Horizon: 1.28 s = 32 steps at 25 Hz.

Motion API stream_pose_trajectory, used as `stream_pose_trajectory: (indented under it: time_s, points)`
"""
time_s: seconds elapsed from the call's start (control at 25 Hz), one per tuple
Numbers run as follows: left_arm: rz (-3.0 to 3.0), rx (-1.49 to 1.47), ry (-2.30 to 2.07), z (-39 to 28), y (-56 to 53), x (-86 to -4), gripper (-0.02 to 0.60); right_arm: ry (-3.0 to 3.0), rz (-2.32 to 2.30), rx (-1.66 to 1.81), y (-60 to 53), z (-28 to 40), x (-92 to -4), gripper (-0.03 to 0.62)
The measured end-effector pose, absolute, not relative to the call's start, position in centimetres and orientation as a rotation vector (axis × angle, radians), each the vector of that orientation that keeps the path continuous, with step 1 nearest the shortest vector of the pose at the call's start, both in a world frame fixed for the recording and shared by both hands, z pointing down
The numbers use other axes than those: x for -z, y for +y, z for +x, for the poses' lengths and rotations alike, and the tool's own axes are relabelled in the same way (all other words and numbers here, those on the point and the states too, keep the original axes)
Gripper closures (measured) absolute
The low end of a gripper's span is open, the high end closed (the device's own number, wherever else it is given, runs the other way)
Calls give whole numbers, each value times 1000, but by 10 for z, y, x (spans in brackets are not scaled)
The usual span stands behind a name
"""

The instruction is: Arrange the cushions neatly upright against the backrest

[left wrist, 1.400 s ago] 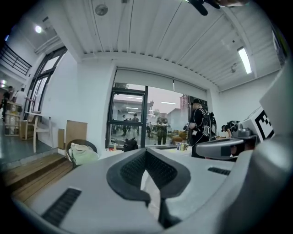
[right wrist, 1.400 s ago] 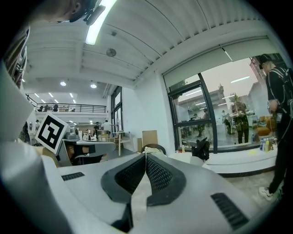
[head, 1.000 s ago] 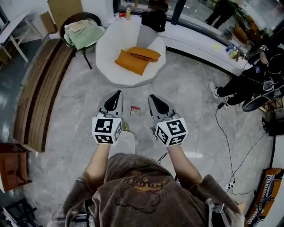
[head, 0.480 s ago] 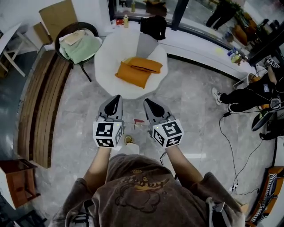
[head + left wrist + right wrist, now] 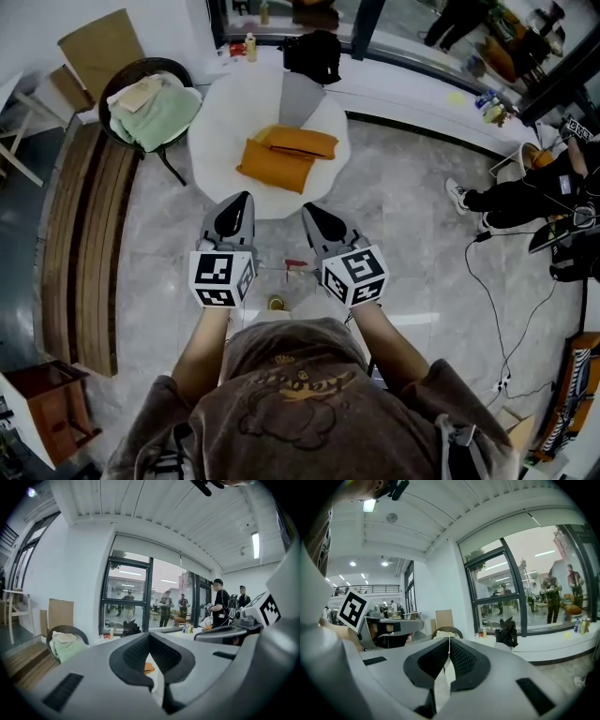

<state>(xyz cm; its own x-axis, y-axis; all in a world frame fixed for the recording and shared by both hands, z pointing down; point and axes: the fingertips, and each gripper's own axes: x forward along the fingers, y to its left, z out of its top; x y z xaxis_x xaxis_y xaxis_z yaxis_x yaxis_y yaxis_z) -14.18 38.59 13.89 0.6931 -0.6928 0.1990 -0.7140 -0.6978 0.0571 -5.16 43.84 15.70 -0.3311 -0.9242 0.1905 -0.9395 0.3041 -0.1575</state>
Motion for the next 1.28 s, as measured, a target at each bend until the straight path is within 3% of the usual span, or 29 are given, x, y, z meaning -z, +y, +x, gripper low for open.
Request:
stream_pose_trajectory:
  time_s: [1.28]
  points:
    - [2577, -299, -1330, -16, 149, -177, 577, -2538, 1573, -398, 168, 100, -181, 572]
